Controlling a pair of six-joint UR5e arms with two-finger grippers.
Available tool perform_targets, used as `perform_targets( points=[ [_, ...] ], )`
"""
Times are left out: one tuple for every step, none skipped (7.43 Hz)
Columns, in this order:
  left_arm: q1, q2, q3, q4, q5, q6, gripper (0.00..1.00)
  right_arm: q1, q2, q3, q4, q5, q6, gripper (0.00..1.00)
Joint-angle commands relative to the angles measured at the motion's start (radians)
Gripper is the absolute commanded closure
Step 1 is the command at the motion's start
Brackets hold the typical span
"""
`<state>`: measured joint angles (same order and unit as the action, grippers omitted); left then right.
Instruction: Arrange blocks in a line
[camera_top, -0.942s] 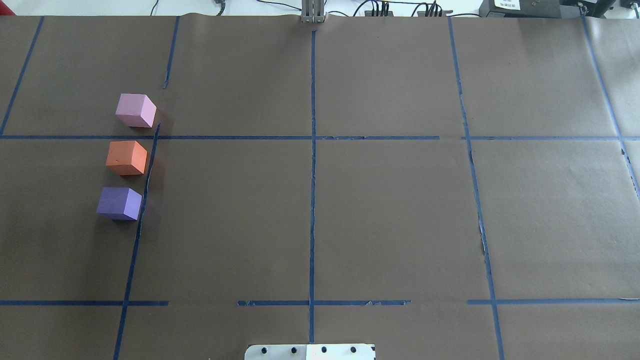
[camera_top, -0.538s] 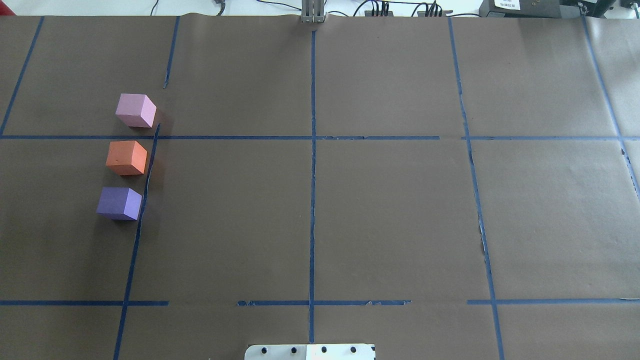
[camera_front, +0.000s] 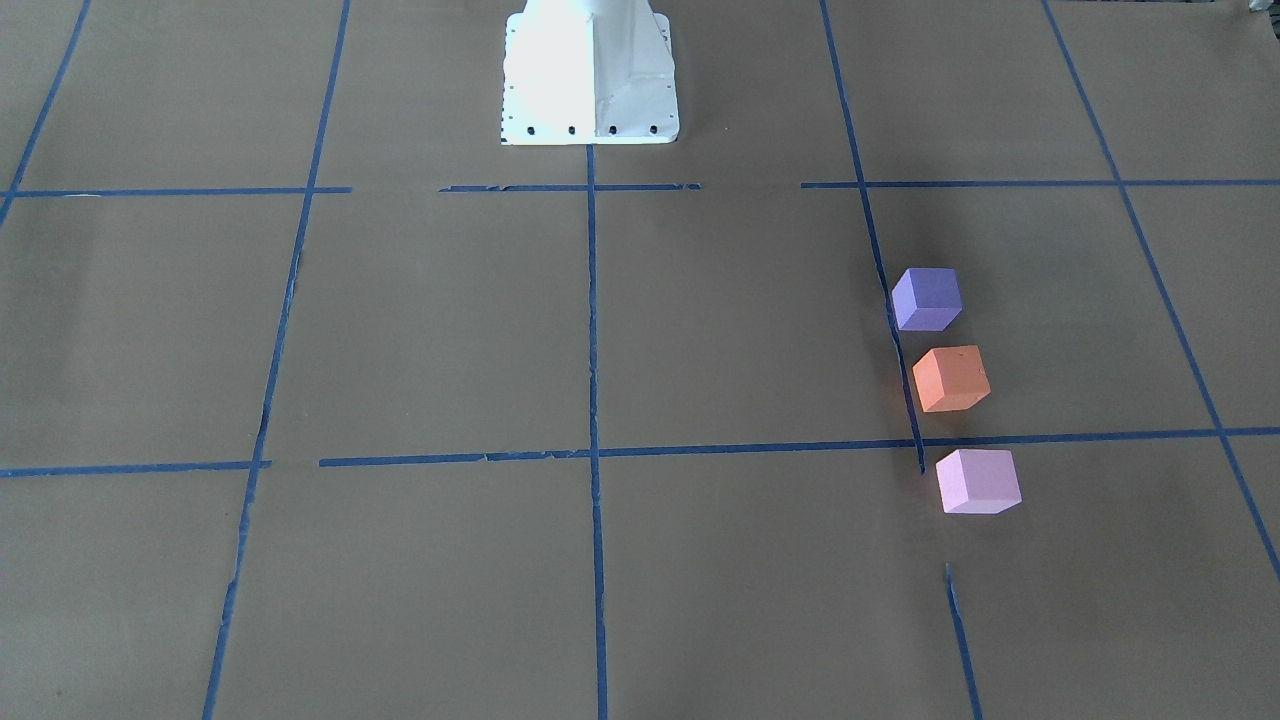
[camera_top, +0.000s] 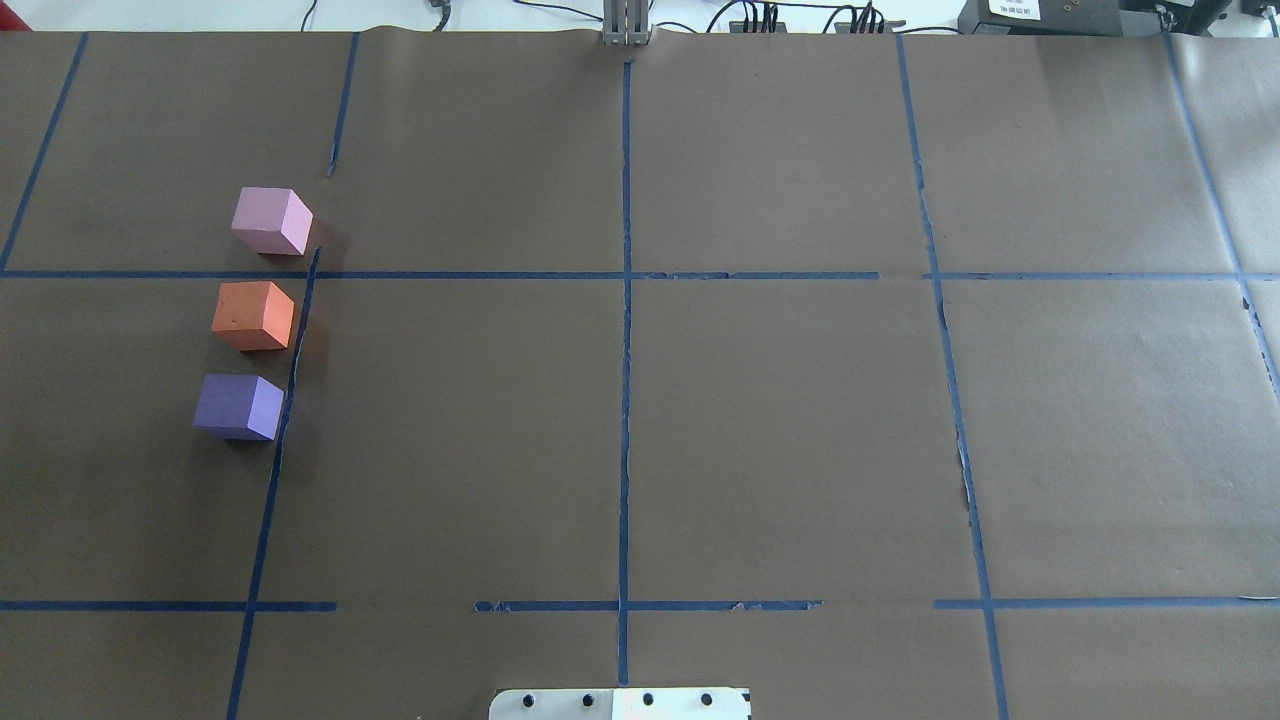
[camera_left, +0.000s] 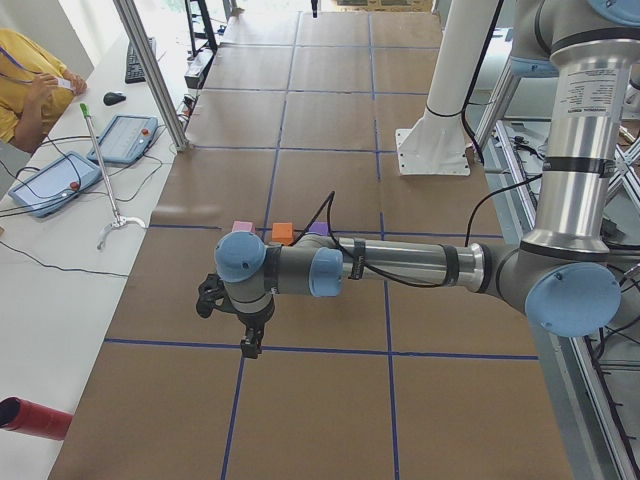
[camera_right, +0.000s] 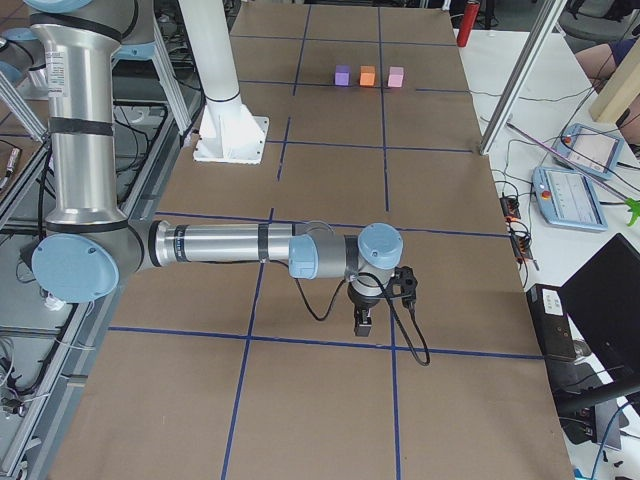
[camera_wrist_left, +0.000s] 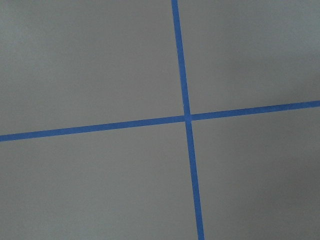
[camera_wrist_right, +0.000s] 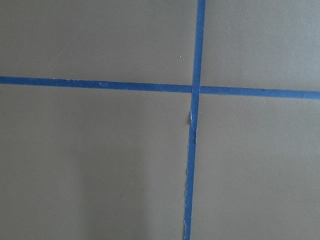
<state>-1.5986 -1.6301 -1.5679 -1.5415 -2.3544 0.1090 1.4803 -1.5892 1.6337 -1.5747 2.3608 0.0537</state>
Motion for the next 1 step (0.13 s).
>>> perform_targets(
  points=[
    [0.0,-0.001,-0.001,0.003,-0.002,0.0,0.0,0.0,0.0,0.0,0.001,0.0,0.0,0.0]
  ],
)
